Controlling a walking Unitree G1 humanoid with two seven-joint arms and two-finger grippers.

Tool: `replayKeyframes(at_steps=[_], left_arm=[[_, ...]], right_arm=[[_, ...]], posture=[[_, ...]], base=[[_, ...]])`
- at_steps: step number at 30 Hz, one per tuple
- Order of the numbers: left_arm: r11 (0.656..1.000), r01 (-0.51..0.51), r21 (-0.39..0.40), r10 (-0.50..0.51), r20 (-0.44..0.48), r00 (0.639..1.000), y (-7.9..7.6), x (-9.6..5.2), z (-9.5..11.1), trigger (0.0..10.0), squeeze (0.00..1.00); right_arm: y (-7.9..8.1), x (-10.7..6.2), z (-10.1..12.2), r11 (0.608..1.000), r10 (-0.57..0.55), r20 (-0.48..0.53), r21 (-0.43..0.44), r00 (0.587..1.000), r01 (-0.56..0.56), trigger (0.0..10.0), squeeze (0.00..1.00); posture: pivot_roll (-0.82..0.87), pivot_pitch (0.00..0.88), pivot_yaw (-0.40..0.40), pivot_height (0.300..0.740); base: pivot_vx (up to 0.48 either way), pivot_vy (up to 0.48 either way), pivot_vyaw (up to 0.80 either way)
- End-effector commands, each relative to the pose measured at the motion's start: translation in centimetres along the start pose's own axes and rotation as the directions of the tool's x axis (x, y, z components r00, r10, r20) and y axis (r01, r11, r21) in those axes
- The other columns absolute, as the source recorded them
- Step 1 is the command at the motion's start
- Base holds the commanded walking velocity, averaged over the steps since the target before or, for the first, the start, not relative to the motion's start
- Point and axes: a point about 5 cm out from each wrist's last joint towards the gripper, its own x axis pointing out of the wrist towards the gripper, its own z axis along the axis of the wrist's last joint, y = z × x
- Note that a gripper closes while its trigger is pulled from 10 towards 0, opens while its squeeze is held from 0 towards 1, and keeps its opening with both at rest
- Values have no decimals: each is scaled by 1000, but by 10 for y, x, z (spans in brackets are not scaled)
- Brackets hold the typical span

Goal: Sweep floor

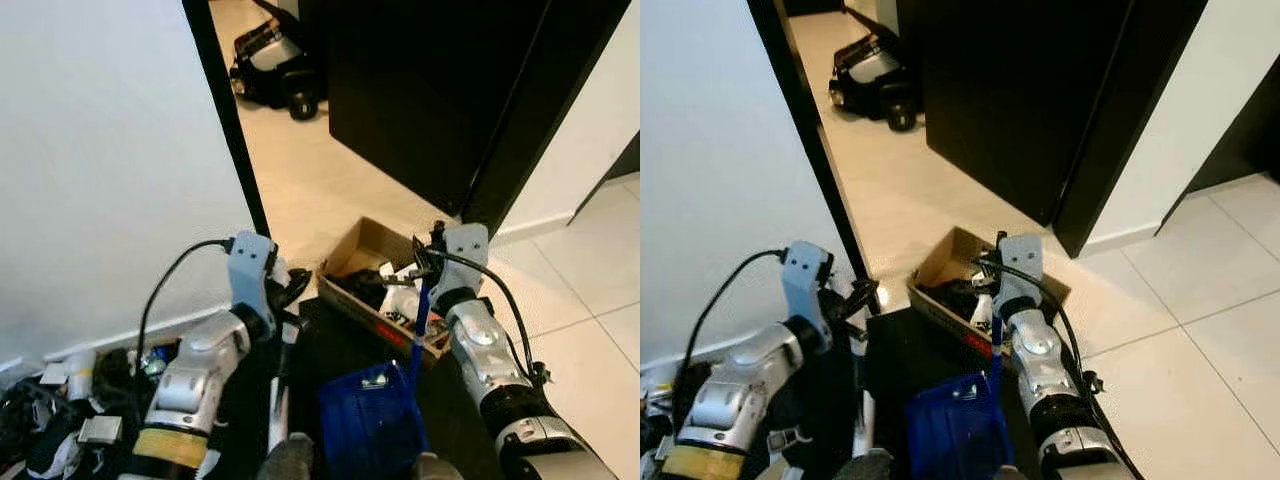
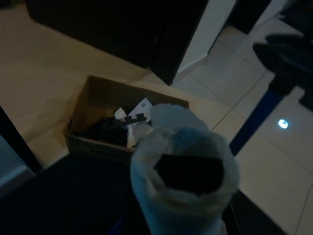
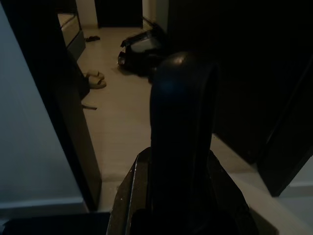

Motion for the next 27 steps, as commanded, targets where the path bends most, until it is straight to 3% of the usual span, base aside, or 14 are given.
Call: replayKeyframes(at_steps=[1,6,12,13,15,16,18,21,24,26,27], left_arm=[[1000,4,-15,-4,-40,999,-6,-1,-11,10000,0],[1000,-1,11,2,-55,998,-5,-3,-12,10000,0],[999,-16,30,18,-61,998,-1,-2,-12,10000,0],[999,-19,37,21,-62,998,-1,-2,-12,10000,0],[998,-20,53,23,-62,998,0,-1,-12,10000,0],[998,-20,53,23,-62,998,0,-1,-12,10000,0],[998,-20,62,24,-64,998,-1,0,-11,10000,0],[997,-18,69,22,-67,997,-2,0,-12,10000,0],[997,-20,75,25,-69,997,-2,1,-13,10000,0],[997,-26,78,31,-67,997,-2,1,-13,10000,0],[997,-26,78,31,-67,997,-2,1,-13,10000,0]], right_arm=[[6,-9,-22,999,46,-140,24,989,-43,10000,0],[6,-21,-34,991,133,-289,57,948,-122,10000,0],[7,-35,-36,972,235,-374,69,897,-225,10000,0],[7,-40,-36,964,265,-393,90,880,-250,10000,0],[8,-52,-32,947,312,-433,214,846,-240,10000,0],[8,-52,-32,947,312,-433,214,846,-240,10000,0],[9,-64,-29,923,360,-464,301,809,-238,10000,0],[8,-72,-27,915,376,-497,333,782,-228,10000,0],[2,-74,-28,929,352,-535,299,768,-217,10000,0],[-4,-64,-26,959,281,-490,172,825,-224,10000,0],[-4,-64,-26,959,281,-490,172,825,-224,10000,0]], posture=[[141,94,25,740],[134,94,17,740],[123,91,12,740],[121,90,12,740],[121,90,12,740],[121,90,12,740],[109,89,5,740],[107,87,2,740],[111,86,-3,740],[117,84,-5,740],[117,84,-5,740]], base=[[0,0,0],[0,0,0],[0,0,0],[0,0,0],[0,0,0],[0,0,0],[0,0,0],[0,0,0],[0,0,0],[0,0,0],[0,0,0]])
